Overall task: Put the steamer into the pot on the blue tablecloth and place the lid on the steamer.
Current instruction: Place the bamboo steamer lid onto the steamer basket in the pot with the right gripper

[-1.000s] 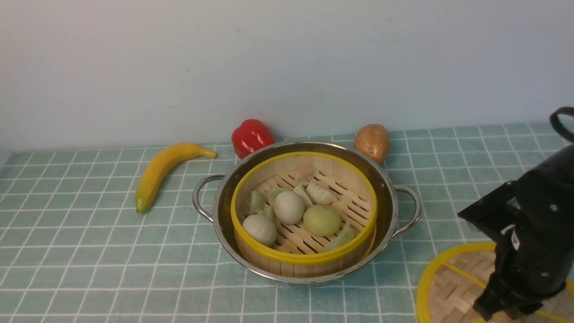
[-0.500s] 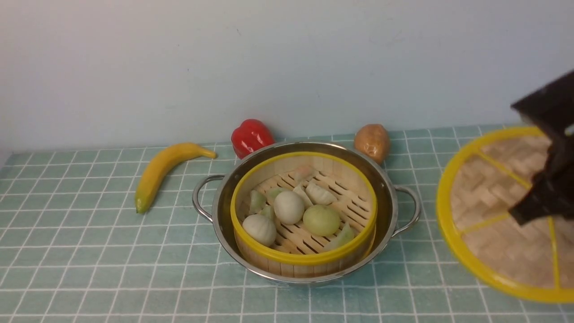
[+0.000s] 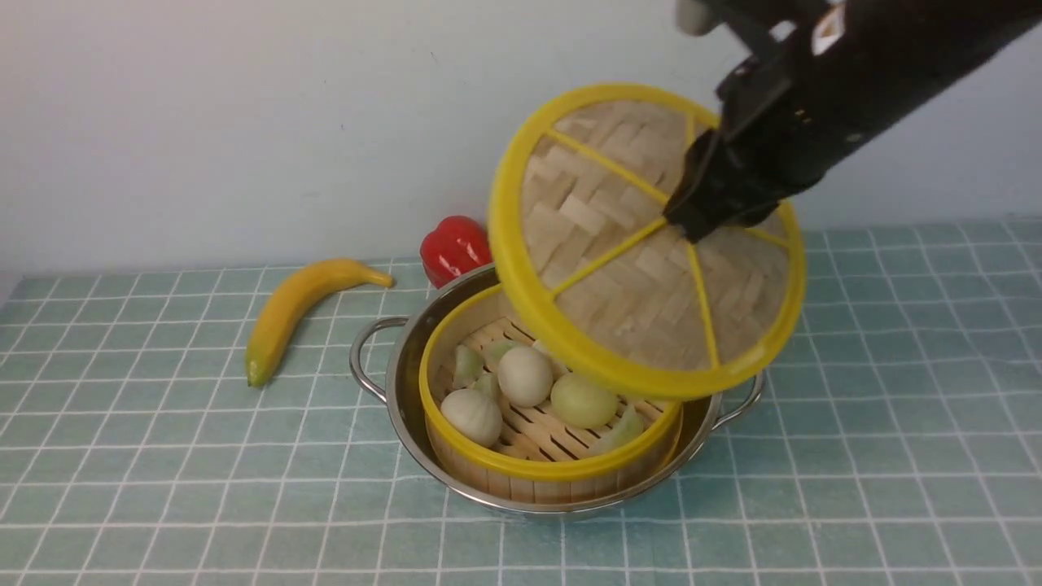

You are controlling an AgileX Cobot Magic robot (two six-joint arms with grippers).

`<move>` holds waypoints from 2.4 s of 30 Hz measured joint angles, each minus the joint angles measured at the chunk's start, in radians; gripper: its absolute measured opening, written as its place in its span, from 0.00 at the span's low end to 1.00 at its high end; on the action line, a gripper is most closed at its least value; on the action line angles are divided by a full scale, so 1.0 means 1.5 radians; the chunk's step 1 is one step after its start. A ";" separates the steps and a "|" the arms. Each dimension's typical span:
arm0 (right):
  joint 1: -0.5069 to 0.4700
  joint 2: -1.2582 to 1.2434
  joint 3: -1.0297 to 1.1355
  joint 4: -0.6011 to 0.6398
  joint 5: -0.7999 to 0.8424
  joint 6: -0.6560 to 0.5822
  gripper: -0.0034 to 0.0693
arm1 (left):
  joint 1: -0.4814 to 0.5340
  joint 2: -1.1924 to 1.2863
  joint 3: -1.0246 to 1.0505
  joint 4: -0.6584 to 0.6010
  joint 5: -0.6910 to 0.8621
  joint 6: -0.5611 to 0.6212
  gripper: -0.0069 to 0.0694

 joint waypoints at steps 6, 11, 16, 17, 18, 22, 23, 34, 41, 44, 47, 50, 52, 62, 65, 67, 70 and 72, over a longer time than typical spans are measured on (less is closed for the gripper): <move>0.037 0.112 -0.090 -0.054 0.039 -0.019 0.25 | 0.000 0.000 0.000 0.000 0.000 0.001 0.41; 0.042 0.163 -0.132 -0.056 0.041 -0.044 0.25 | 0.000 0.000 0.000 0.000 0.000 0.001 0.41; 0.051 0.200 -0.144 -0.049 0.046 -0.064 0.25 | 0.000 0.000 0.000 0.000 0.000 0.001 0.41; 0.052 0.201 -0.144 -0.049 0.046 -0.064 0.25 | 0.000 0.000 0.000 0.000 0.000 0.001 0.41; 0.052 0.206 -0.144 -0.048 0.049 -0.065 0.25 | 0.000 0.000 0.000 0.000 0.000 0.001 0.41; 0.052 0.221 -0.146 -0.049 0.052 -0.067 0.25 | 0.000 0.000 0.000 0.000 0.000 0.001 0.41; 0.052 0.224 -0.147 -0.049 0.052 -0.067 0.25 | 0.000 0.000 0.000 0.000 0.000 0.001 0.41; 0.055 0.241 -0.151 -0.037 0.030 -0.080 0.25 | 0.000 0.000 0.000 0.000 0.000 0.001 0.41; 0.056 0.243 -0.151 -0.007 0.015 -0.104 0.25 | 0.000 0.000 0.000 0.000 0.000 0.001 0.41; 0.056 0.243 -0.151 -0.007 0.013 -0.109 0.25 | 0.000 0.000 0.000 0.000 0.000 0.001 0.41; 0.056 0.243 -0.151 -0.007 0.010 -0.111 0.25 | 0.000 0.000 0.000 0.000 0.000 0.001 0.41; 0.056 0.243 -0.151 -0.007 0.006 -0.111 0.25 | 0.000 0.000 0.000 0.000 0.000 0.001 0.41; 0.056 0.243 -0.151 -0.007 -0.005 -0.111 0.25 | 0.000 0.000 0.000 0.000 0.000 0.001 0.41; 0.057 0.269 -0.156 -0.002 -0.032 -0.114 0.25 | 0.000 0.000 0.000 0.000 0.000 0.001 0.41; 0.057 0.270 -0.156 -0.001 -0.031 -0.114 0.25 | 0.000 0.000 0.000 0.000 0.000 0.001 0.41; 0.057 0.270 -0.156 -0.006 -0.030 -0.114 0.25 | 0.000 0.000 0.000 0.000 0.000 0.001 0.41; 0.060 0.270 -0.165 -0.020 -0.012 -0.114 0.25 | 0.000 0.000 0.000 0.000 0.000 0.001 0.41; 0.061 0.270 -0.178 -0.026 0.009 -0.106 0.25 | 0.000 0.000 0.000 0.000 0.000 0.001 0.41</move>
